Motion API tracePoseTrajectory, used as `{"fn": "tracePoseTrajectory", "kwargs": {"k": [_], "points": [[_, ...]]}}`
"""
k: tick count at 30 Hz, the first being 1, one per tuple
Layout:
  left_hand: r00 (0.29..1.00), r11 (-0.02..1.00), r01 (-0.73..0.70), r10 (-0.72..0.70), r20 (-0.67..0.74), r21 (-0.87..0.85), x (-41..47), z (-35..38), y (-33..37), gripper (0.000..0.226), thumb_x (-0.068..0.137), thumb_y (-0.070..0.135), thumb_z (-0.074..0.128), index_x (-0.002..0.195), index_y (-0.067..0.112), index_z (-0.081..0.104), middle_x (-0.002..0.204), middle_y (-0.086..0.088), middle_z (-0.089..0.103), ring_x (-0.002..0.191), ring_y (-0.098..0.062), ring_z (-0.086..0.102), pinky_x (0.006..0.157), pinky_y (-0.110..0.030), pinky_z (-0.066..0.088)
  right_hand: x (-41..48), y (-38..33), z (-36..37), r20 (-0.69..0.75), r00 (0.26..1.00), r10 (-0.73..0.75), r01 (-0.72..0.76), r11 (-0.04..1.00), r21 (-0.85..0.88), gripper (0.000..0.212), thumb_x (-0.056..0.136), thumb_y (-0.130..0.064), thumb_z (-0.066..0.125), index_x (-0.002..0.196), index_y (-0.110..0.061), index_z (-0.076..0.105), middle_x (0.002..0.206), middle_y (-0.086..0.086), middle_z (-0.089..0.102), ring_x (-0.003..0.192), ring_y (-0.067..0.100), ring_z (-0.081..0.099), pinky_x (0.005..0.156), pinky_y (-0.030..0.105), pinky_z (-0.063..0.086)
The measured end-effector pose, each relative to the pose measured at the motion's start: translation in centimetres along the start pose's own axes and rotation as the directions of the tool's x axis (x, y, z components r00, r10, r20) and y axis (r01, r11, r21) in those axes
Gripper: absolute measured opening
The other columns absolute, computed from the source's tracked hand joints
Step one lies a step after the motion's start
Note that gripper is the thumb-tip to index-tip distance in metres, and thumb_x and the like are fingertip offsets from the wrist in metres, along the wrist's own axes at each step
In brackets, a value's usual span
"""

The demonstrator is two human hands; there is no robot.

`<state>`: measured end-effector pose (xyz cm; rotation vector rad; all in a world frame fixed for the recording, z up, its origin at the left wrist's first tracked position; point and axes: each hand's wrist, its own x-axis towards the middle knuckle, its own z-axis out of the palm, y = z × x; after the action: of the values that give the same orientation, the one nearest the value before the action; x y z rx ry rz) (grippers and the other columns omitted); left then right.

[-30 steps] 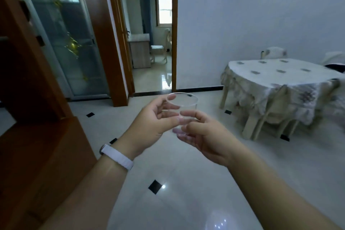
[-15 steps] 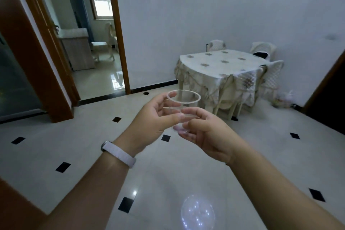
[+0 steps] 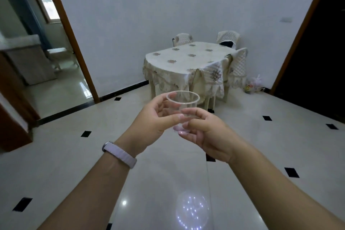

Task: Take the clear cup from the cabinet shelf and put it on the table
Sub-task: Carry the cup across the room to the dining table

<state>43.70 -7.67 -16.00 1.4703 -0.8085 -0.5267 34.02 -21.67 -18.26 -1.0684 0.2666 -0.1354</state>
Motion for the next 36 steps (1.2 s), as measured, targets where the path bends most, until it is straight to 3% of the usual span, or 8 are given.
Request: {"fn": "tracePoseTrajectory", "kwargs": {"k": [5,12,16,21,28,33,36], "points": [[1.0,1.0,-0.007,0.006,0.012,0.007,7.4,4.9,-0.1,0.056,0.081,-0.007,0.067,0.131,0.011,0.049,0.122,-0.022,0.061,0.102,-0.022,0.068,0.079,-0.025,0.056,2.3,-4.5,-6.6,0.019,1.0,-0.014,0.014,1.0,0.011,0.055,0.071,0.006,0.062,0.125,-0.002,0.051,0.107,0.02,0.064,0.088,0.028,0.071,0.074,0.03,0.057],[0.999,0.999,-0.029,0.03,0.039,-0.026,14.3,8.7,-0.6,0.062,0.072,0.006,0.071,0.13,0.01,0.049,0.12,-0.023,0.061,0.098,-0.02,0.068,0.078,-0.024,0.055,5.3,-8.7,-13.0,0.068,0.997,-0.03,0.028,0.999,0.02,0.048,0.077,0.007,0.061,0.123,-0.002,0.052,0.097,0.014,0.066,0.083,0.023,0.072,0.077,0.031,0.056],[0.999,0.999,-0.031,0.033,0.043,-0.029,17.4,9.4,-1.2,0.061,0.077,-0.004,0.072,0.131,0.009,0.048,0.124,-0.029,0.057,0.098,-0.022,0.068,0.081,-0.027,0.056,7.5,-10.0,-15.1,0.068,0.997,-0.024,0.023,1.0,0.015,0.049,0.079,0.009,0.059,0.126,-0.002,0.051,0.099,0.013,0.066,0.083,0.022,0.071,0.073,0.029,0.056],[0.998,0.998,-0.048,0.05,0.036,-0.048,21.5,9.0,-2.7,0.057,0.08,-0.007,0.067,0.132,0.006,0.047,0.122,-0.031,0.058,0.097,-0.02,0.069,0.079,-0.026,0.055,11.2,-10.9,-17.0,0.059,0.998,-0.024,0.023,0.999,0.03,0.051,0.076,0.008,0.062,0.125,-0.003,0.052,0.101,0.014,0.066,0.085,0.024,0.071,0.075,0.03,0.056],[0.998,0.995,-0.065,0.067,0.022,-0.082,29.4,6.7,-6.8,0.06,0.073,0.006,0.072,0.129,0.01,0.052,0.121,-0.028,0.06,0.109,-0.035,0.063,0.088,-0.033,0.055,19.5,-11.5,-19.4,-0.015,1.0,-0.007,0.007,1.0,0.022,0.052,0.075,0.007,0.062,0.125,-0.003,0.052,0.115,0.022,0.06,0.098,0.033,0.066,0.086,0.037,0.054],[0.996,0.989,-0.052,0.063,0.071,-0.14,37.1,3.5,-8.6,0.055,0.072,0.006,0.071,0.124,0.016,0.055,0.108,-0.01,0.066,0.097,-0.018,0.068,0.079,-0.025,0.054,27.1,-13.2,-20.1,-0.088,0.996,-0.008,0.01,1.0,0.024,0.051,0.071,0.007,0.061,0.121,-0.003,0.053,0.112,0.023,0.061,0.1,0.035,0.065,0.087,0.037,0.054],[0.995,0.99,-0.053,0.064,0.081,-0.131,41.4,1.2,-8.9,0.055,0.071,0.008,0.073,0.122,0.019,0.056,0.106,-0.008,0.067,0.098,-0.017,0.067,0.079,-0.025,0.053,31.6,-14.7,-19.8,-0.121,0.993,-0.008,0.009,1.0,0.006,0.052,0.069,0.006,0.061,0.119,-0.003,0.054,0.11,0.021,0.061,0.099,0.034,0.064,0.08,0.033,0.056]]}}
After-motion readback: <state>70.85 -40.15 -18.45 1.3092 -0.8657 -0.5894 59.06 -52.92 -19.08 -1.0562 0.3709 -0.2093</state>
